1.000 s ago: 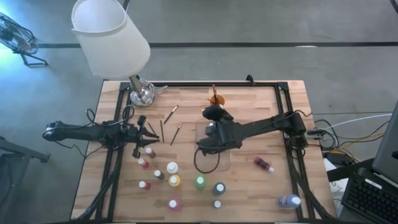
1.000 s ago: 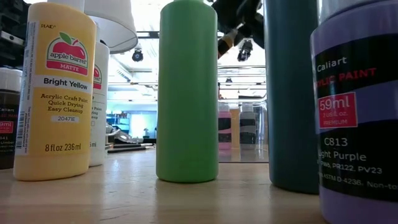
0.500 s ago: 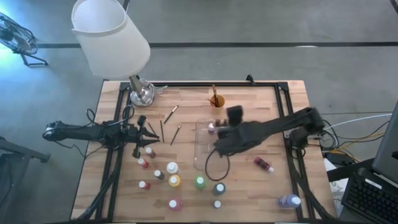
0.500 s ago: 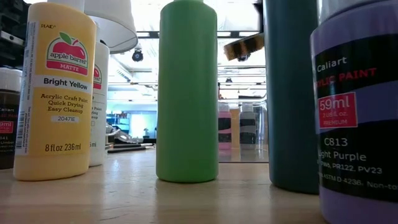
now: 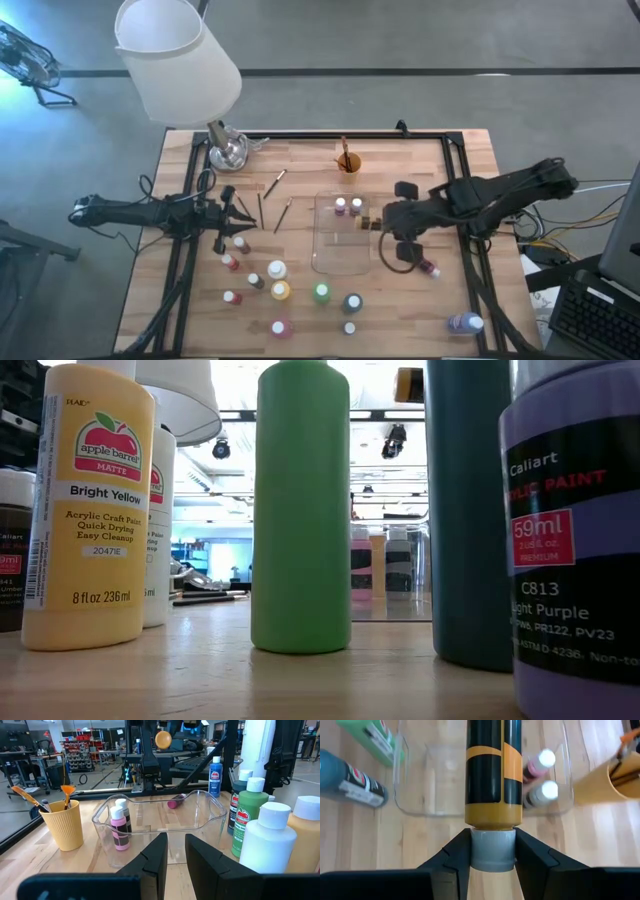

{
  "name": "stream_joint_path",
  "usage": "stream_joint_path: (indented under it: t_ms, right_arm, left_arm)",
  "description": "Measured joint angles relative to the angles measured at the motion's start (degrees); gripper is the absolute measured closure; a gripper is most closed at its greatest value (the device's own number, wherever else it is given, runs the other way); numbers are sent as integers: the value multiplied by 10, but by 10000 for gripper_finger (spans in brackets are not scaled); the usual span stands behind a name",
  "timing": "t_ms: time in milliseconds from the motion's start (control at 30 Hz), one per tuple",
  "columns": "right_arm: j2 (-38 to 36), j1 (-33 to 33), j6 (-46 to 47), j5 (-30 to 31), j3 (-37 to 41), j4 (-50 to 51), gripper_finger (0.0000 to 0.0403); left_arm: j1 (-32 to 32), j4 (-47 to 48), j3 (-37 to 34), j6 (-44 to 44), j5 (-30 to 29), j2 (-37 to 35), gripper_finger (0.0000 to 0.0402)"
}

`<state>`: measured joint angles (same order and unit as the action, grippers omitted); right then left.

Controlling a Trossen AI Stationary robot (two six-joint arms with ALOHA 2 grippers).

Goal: Pick & Place Paint Supplies
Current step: Put the small yellow paint bottle into the transparent bin

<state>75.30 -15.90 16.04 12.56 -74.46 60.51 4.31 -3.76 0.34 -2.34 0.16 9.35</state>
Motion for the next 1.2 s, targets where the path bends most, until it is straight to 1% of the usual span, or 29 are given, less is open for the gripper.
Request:
stream_joint_path:
  t_ms: [133, 267, 400, 600, 733, 800, 900, 967, 1067, 1200]
  right_arm:
    - [-16, 0, -37, 0, 54, -94, 291]
    - [-9, 0, -68, -2, 94, -171, 291]
    - [12, 0, -80, -2, 102, -195, 291]
    - [47, 0, -113, 1, 58, -192, 291]
    - [70, 0, -154, 8, 24, -189, 291]
    - [83, 0, -179, 14, 7, -190, 291]
    - [105, -1, -208, 40, -19, -189, 291]
    - [121, -1, -231, 52, -33, -188, 291]
    - [149, -1, -262, 79, -56, -189, 291]
    - [186, -3, -299, 114, -86, -184, 291]
  left_arm:
    - [0, 0, 0, 0, 0, 0, 328]
    - [0, 0, 0, 0, 0, 0, 328]
    - [0, -20, 0, 6, 0, 0, 328]
    - [0, -76, 0, 139, -1, -1, 328]
    - [0, -140, 0, 159, -1, -1, 328]
    - [0, -165, 0, 190, -4, -1, 328]
    - [0, -194, 0, 314, -18, -1, 328]
    - [0, -174, 3, 365, -10, 2, 325]
    - [0, -142, 13, 413, 7, 18, 299]
    - [0, -142, 26, 483, 23, 42, 229]
